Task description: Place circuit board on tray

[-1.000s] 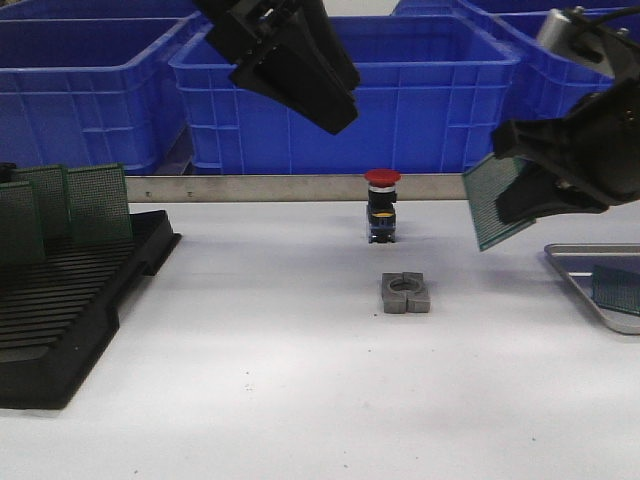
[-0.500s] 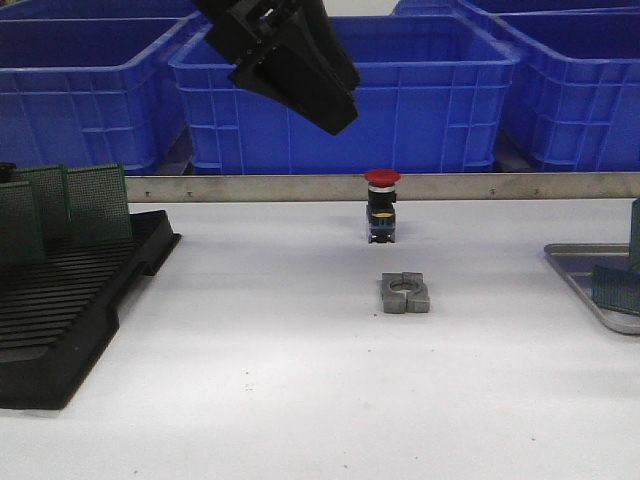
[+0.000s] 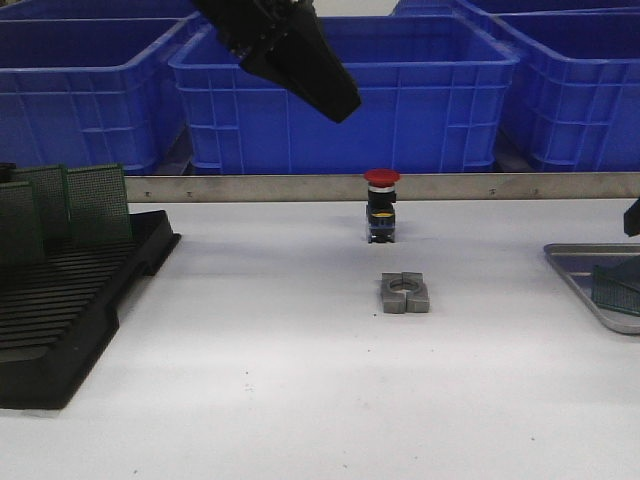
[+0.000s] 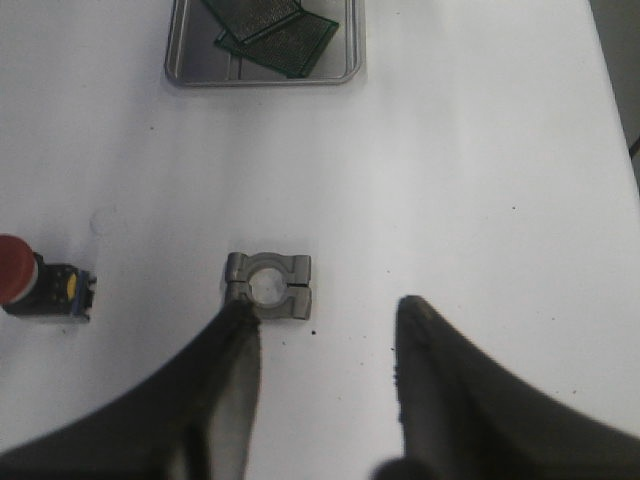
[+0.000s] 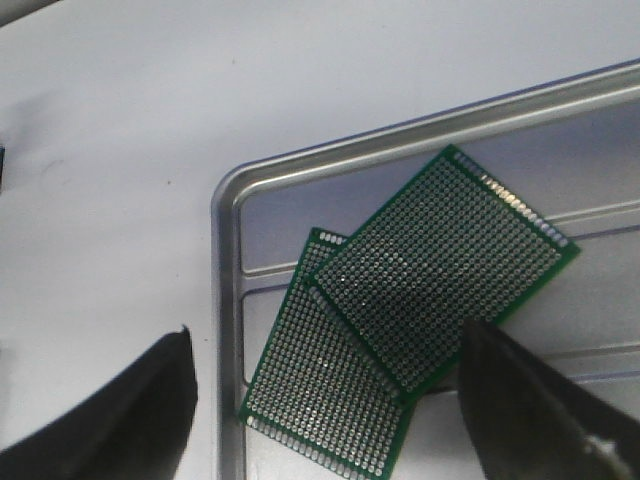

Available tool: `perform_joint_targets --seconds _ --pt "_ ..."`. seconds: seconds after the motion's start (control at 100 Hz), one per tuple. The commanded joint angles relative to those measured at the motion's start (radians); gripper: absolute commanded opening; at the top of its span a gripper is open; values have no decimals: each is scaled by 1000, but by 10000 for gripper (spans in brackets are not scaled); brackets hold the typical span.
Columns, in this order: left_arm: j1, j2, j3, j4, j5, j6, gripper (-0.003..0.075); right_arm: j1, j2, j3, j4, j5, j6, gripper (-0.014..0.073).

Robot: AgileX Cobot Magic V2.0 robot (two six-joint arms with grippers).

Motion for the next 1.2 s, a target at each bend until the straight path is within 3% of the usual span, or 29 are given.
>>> perform_joint_targets --seconds 0.0,0.04,0.21,0.47,0.65,0.86,1.19 --pt "16 -60 -32 -14 13 -109 64 -8 -60 -16 -24 60 -15 442" --pt "30 -60 -32 5 33 -129 -18 -8 -68 -16 -24 84 -15 365" --pt "113 -62 -32 26 163 -237 -20 -8 -116 -16 -77 185 -15 -74" --pt "231 -131 -29 34 159 -367 -20 5 -197 -16 -80 191 -16 -60" --pt "283 -229 -5 79 93 -415 -20 112 -248 -14 -87 118 -44 -60" --pt "327 -411 140 88 -108 -463 -20 258 -334 14 -88 -9 -56 -60" --pt "334 -792 534 88 -503 -464 -20 425 -555 88 -88 -177 -60 -60"
